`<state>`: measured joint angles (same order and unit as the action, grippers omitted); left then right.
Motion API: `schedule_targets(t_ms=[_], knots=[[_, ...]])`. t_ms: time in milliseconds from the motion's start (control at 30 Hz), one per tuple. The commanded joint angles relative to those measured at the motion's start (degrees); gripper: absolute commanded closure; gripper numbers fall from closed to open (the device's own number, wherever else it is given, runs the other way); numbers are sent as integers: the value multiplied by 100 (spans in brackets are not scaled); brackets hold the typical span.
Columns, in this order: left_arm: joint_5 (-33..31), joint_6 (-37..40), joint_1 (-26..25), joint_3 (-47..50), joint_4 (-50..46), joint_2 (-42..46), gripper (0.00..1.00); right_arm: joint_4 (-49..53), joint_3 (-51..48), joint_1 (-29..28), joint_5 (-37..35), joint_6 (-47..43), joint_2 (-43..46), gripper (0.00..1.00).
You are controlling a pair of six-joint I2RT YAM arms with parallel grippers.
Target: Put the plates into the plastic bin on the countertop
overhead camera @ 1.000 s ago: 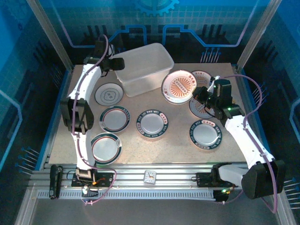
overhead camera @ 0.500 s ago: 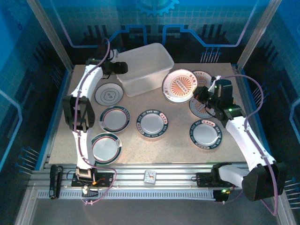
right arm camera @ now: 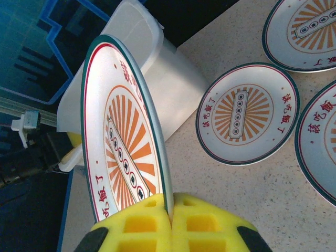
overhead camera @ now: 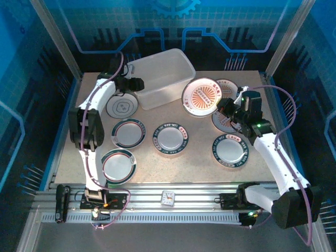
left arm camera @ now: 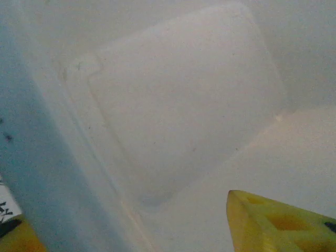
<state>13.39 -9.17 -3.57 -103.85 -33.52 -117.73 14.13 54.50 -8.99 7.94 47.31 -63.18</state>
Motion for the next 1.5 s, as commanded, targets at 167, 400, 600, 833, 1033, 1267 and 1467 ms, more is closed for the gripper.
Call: schedule_targets(t_ms=[167, 400, 600, 833, 1033, 1267, 1467], knots=[[205, -1015, -211, 778, 311, 984, 42, -337, -215, 14, 65, -53, 323, 100], [-163, -1869, -674, 1242, 325, 1415, 42, -477, -379, 132, 250, -65, 454, 100], [-432, -2600, -1123, 1670, 485, 1716, 43, -473, -362, 261, 466, -133, 508, 100], [-650, -2941, -1719, 1985, 639, 2090, 38, -559, -334, 324, 684, -132, 502, 100], [-1218, -2005, -1805, 1405, 14, 2308, 27, -463, -181, 328, 747, -203, 413, 100], [-1852, -677, -1755, 657, -582, 2244, 25, -169, 202, 245, 614, -380, 227, 100], [-2043, -135, -1306, 64, -423, 1883, 25, -99, 723, 4, 442, -381, -226, 100]])
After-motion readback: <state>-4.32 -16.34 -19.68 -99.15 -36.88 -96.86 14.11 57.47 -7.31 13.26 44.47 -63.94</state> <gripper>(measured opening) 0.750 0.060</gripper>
